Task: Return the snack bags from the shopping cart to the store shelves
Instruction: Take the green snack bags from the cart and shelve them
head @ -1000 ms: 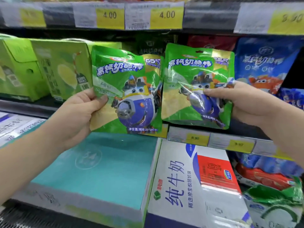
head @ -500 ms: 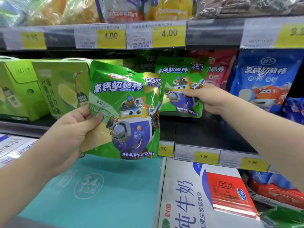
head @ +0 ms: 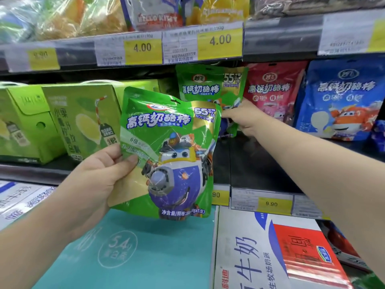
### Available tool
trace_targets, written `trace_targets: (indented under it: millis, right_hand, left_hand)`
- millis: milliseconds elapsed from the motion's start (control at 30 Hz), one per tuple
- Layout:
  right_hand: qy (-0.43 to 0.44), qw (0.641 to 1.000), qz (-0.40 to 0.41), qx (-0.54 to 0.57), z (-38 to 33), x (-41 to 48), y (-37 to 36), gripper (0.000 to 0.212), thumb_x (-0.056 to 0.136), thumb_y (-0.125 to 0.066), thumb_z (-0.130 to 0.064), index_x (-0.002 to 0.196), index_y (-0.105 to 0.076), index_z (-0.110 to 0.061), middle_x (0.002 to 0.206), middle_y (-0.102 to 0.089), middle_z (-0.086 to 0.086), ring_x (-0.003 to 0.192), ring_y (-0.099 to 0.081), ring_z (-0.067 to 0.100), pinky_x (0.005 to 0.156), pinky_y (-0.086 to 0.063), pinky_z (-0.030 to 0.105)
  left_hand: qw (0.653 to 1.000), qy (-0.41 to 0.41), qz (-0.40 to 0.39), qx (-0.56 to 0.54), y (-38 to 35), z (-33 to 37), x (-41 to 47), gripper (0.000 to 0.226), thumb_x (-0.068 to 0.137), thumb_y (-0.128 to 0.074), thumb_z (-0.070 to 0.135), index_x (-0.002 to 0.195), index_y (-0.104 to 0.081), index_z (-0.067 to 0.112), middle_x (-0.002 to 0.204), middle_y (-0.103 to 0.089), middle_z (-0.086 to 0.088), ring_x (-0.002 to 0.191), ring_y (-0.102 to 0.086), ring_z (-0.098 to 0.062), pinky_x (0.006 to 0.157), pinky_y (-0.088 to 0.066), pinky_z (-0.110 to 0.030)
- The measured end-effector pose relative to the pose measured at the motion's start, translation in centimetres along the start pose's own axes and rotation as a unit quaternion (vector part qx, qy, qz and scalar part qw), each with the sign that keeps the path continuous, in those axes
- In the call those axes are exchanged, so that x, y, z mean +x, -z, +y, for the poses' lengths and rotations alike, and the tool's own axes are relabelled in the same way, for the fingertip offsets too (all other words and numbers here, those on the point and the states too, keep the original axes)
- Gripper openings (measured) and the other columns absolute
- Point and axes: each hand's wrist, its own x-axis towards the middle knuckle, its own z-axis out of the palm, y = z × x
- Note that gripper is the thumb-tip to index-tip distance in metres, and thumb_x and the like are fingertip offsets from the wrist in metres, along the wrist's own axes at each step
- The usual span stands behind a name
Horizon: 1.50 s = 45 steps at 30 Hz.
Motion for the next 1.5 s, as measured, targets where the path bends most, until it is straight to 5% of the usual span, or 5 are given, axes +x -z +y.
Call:
trace_targets:
  millis: [167,500,767,1200,1500]
  right_hand:
    - [0.003,1.0,-0.002,-0.004,0.9,2.0,-0.9,0.042,0.086,-0.079,-0.003,0.125,-0.066,-0.008,0.114,-0.076,0.009,0.085,-0.076,0.013,0.069,-0.06,0.034]
    - [-0.054,0.992,0.024,-0.113,2.3,1.4,-2.5,0.08,0.057,-0.074,-0.045,0.124,-0.061,-0.003,0.116,-0.067,0.012,0.108,-0.064,0.028,0.087,-0.053,0.035]
    - [-0.045,0.974,0.07,-0.211,1.8,-1.7,1.4,0.074,0.088,-0.075,-0.043,0.146,-0.046,-0.005,0.134,-0.058,0.012,0.123,-0.056,0.03,0.093,-0.045,0.031]
    - [-0.089,0.969,-0.186,0.137,-2.6,-12.0,4.8,0.076,0.094,-0.027,-0.077,0.107,-0.067,-0.013,0.097,-0.076,0.005,0.088,-0.075,0.019,0.089,-0.055,0.039]
    - [0.008,0.97,-0.207,-0.13,-2.1,-12.9,5.1,0.055,0.077,-0.088,-0.028,0.123,-0.059,-0.026,0.106,-0.078,-0.012,0.094,-0.075,0.009,0.072,-0.06,0.025]
  left_hand:
    - [1.0,-0.001,-0.01,0.004,0.0,-0.2,0.2,0.026,0.084,-0.057,0.011,0.097,-0.077,0.02,0.106,-0.076,-0.006,0.077,-0.074,-0.012,0.064,-0.061,-0.027]
    - [0.999,0.009,-0.019,0.024,-0.3,0.1,0.0,0.031,0.088,-0.055,0.012,0.116,-0.068,0.015,0.115,-0.073,-0.007,0.095,-0.069,-0.021,0.083,-0.054,-0.041]
    - [1.0,0.005,-0.027,0.014,-1.6,0.3,-0.5,0.028,0.095,-0.051,0.007,0.117,-0.066,0.013,0.11,-0.075,-0.003,0.081,-0.072,-0.012,0.075,-0.059,-0.034]
    - [0.999,0.001,0.013,0.045,-7.5,0.4,3.4,0.02,0.101,-0.052,0.009,0.116,-0.062,0.015,0.102,-0.07,-0.002,0.065,-0.06,-0.005,0.047,-0.047,-0.014]
    - [0.991,-0.053,0.008,0.121,-9.2,0.3,6.9,0.017,0.103,-0.048,0.01,0.112,-0.059,0.02,0.095,-0.072,0.006,0.075,-0.064,-0.007,0.053,-0.052,-0.018]
